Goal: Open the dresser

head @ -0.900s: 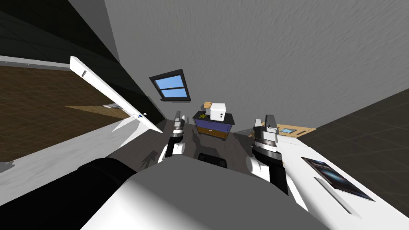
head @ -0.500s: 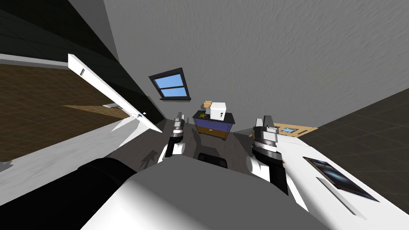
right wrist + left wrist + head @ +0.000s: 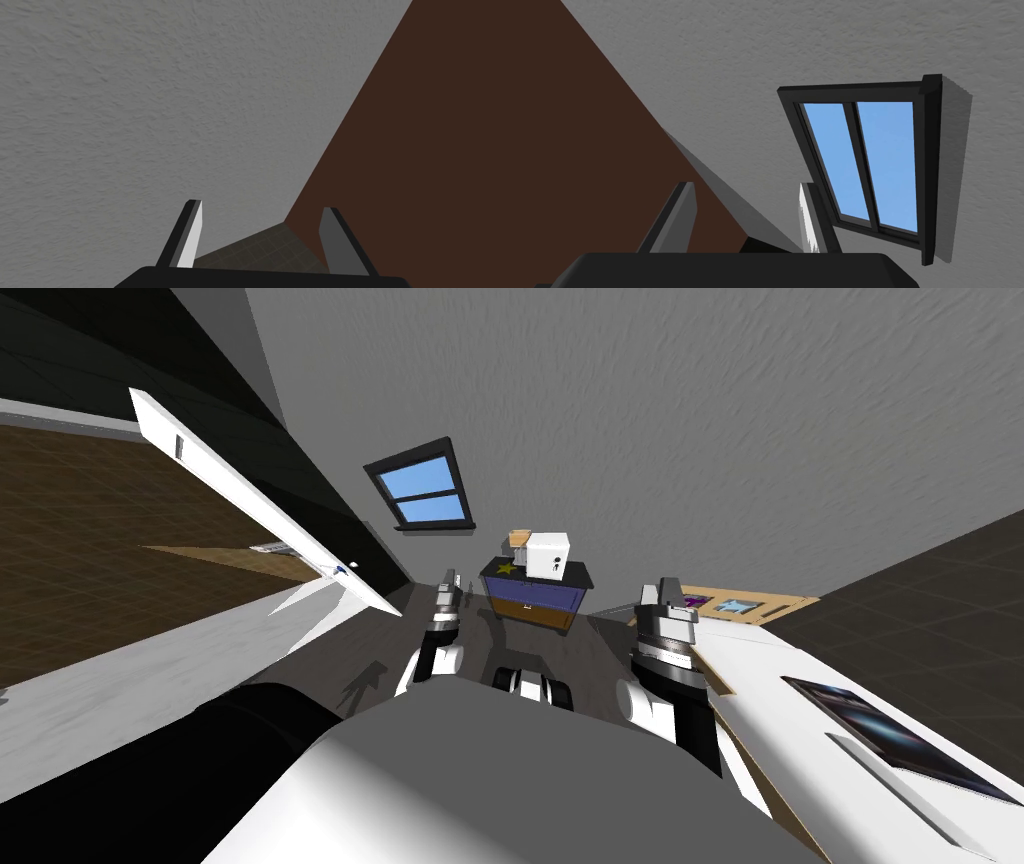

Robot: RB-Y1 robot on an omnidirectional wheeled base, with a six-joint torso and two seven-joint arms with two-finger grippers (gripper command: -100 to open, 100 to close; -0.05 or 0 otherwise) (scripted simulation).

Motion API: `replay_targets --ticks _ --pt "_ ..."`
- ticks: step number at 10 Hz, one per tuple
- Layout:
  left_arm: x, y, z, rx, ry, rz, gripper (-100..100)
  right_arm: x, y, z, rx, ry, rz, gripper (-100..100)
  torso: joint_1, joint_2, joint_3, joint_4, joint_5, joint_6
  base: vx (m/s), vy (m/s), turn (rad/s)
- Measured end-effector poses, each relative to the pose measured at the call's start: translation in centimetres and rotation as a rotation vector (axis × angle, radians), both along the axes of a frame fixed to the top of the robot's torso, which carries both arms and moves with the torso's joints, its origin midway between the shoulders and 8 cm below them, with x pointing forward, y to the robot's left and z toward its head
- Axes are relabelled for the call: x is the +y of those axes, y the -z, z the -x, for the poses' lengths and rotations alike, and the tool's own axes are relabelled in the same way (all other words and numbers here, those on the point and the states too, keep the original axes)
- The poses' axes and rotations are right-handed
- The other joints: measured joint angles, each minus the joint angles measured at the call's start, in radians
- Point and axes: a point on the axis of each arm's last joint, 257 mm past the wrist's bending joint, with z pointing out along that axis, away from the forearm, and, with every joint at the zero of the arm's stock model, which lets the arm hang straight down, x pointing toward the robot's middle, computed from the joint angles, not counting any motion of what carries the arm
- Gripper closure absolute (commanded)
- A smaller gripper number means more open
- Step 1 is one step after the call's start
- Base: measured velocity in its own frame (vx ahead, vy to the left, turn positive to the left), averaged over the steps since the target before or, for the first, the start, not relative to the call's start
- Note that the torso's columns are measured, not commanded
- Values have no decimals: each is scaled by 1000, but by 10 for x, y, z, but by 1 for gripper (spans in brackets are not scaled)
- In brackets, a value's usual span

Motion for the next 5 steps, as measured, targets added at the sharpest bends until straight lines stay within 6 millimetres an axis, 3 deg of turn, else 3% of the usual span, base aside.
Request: replay_targets --ticks 1,2,5 --pt "0 0 0 0 0 0 -100 0 0 0 0 0 0 0 0 74 -148 74 0 0 19 -5 -5" --pt "-1 2 -1 6 8 -15 -100 0 0 0 1 0 0 0 0 107 -217 107 0 0 32 -16 -7" --pt "-7 16 -6 29 36 -73 -100 0 0 0 1 0 0 0 0 118 -242 120 0 0 62 -13 -9"
